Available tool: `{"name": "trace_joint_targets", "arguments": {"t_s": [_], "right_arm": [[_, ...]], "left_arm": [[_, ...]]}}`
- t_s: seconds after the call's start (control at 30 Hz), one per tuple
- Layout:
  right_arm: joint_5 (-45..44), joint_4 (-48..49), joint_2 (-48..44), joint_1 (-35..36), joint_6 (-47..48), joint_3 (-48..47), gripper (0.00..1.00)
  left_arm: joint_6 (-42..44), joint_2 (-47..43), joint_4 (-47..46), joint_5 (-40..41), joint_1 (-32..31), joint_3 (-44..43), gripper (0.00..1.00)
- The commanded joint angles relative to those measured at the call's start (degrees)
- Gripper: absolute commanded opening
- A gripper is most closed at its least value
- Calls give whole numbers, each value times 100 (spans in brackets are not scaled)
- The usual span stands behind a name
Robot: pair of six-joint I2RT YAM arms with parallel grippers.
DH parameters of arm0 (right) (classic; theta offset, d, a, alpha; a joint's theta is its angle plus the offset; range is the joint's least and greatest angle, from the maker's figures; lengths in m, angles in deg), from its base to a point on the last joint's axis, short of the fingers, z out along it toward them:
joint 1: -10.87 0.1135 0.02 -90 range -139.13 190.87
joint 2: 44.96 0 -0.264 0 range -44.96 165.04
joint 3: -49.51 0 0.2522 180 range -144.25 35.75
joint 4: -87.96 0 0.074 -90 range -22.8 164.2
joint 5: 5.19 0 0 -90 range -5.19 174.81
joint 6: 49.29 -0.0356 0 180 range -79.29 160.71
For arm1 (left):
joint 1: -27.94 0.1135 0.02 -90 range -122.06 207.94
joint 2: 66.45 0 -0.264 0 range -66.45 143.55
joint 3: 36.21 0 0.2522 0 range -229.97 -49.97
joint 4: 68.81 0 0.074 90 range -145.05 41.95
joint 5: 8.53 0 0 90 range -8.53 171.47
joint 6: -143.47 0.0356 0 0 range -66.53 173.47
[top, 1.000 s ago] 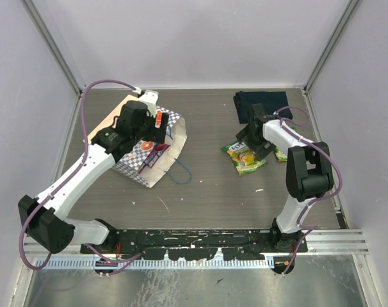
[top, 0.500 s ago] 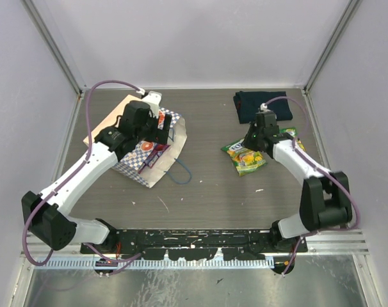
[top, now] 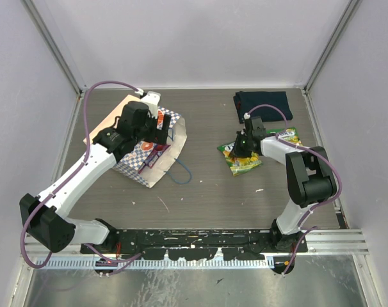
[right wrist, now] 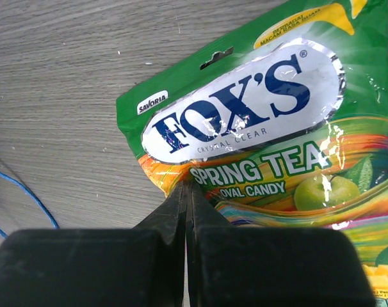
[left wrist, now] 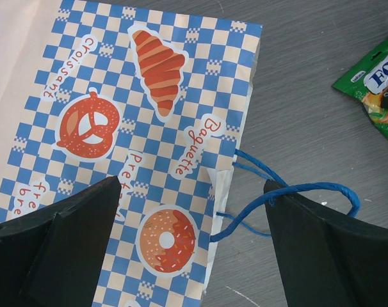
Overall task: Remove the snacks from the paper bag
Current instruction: Place the snack at the center of the board, then move the snack to the center of the board.
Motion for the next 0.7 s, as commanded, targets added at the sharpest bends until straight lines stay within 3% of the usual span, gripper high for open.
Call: {"name": "trace_joint_targets", "arguments": {"t_s": [0.0, 0.1, 0.27, 0.67], "right_arm": [[-71, 138, -500, 37, 6, -200, 1], [-237, 135, -942, 36, -20, -380, 1], [110, 109, -889, 40, -100, -629, 1], [709, 975, 382, 79, -340, -100, 1]], "left_arm": [[-66, -181, -233, 59, 31, 10, 96], [-76, -165, -278, 34, 31, 10, 96], [-104, -128, -293, -7, 31, -4, 96], [-84, -199, -232, 113, 35, 61, 96]]}}
